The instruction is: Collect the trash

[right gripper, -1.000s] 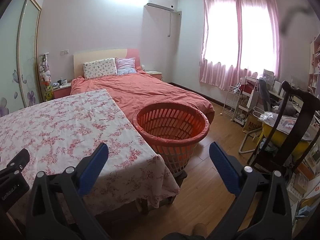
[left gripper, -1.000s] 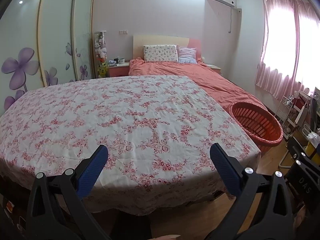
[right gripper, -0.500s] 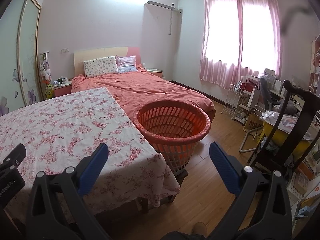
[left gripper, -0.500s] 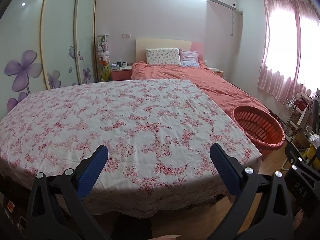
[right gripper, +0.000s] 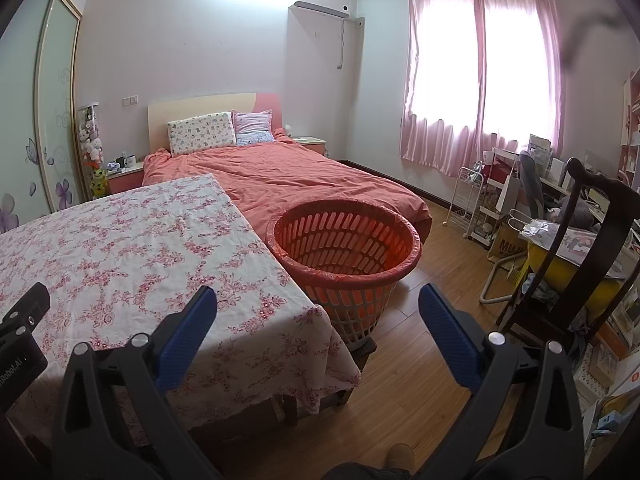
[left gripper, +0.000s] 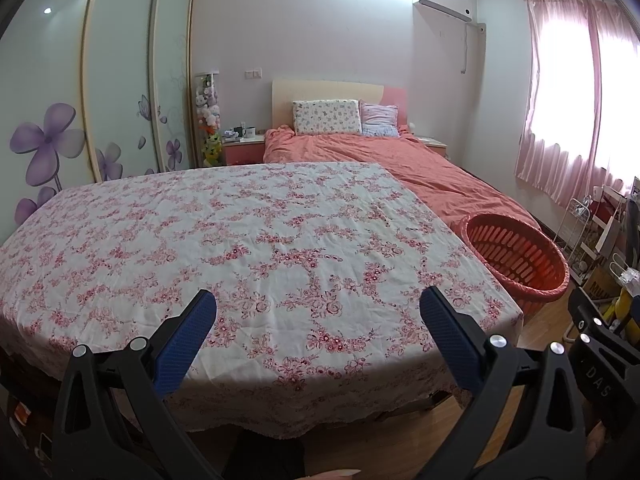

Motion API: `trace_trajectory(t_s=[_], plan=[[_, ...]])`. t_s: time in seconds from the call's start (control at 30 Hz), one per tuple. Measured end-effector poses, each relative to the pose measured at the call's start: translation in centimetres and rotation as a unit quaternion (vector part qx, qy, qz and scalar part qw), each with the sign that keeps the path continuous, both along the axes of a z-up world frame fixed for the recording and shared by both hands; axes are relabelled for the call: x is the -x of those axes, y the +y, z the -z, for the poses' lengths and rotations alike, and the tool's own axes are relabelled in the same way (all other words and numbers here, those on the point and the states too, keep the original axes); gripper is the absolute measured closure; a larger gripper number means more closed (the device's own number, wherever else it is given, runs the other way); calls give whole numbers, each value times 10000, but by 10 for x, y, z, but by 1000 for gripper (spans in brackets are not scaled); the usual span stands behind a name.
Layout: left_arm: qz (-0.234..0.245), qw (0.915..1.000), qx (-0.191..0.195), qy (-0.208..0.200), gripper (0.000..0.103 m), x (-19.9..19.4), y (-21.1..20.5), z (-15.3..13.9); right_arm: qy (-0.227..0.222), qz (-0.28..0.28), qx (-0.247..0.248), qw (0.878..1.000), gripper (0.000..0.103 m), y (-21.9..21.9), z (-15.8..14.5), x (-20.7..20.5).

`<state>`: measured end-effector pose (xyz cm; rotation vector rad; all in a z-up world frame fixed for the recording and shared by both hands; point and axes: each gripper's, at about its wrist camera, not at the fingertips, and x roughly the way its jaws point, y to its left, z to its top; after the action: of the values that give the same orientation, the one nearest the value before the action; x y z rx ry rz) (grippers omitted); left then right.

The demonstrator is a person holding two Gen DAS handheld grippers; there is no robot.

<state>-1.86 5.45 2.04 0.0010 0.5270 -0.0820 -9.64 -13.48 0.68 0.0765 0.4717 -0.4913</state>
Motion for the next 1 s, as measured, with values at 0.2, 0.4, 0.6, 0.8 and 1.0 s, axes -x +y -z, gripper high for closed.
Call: trace_trajectory(t_s=[0.2, 0.4, 0.6, 0.8, 1.0], plan=[[-1, 10000, 3, 3, 3, 0, 0, 0, -1, 2, -2, 10000, 5, 0, 0, 0], [1, 10000, 0, 2, 3, 0, -1, 0, -3, 4, 0, 10000, 5, 0, -1, 0], [8, 10000, -3, 14, 3, 1, -1, 1, -3, 3, -4, 10000, 5, -1, -1, 0], [6, 10000, -9, 15, 3, 0, -1, 1, -3, 6, -11, 10000, 5, -1, 0, 0], [5, 10000, -7, 27, 3, 1, -1, 3, 1, 2, -11, 10000, 5, -1, -1, 0]])
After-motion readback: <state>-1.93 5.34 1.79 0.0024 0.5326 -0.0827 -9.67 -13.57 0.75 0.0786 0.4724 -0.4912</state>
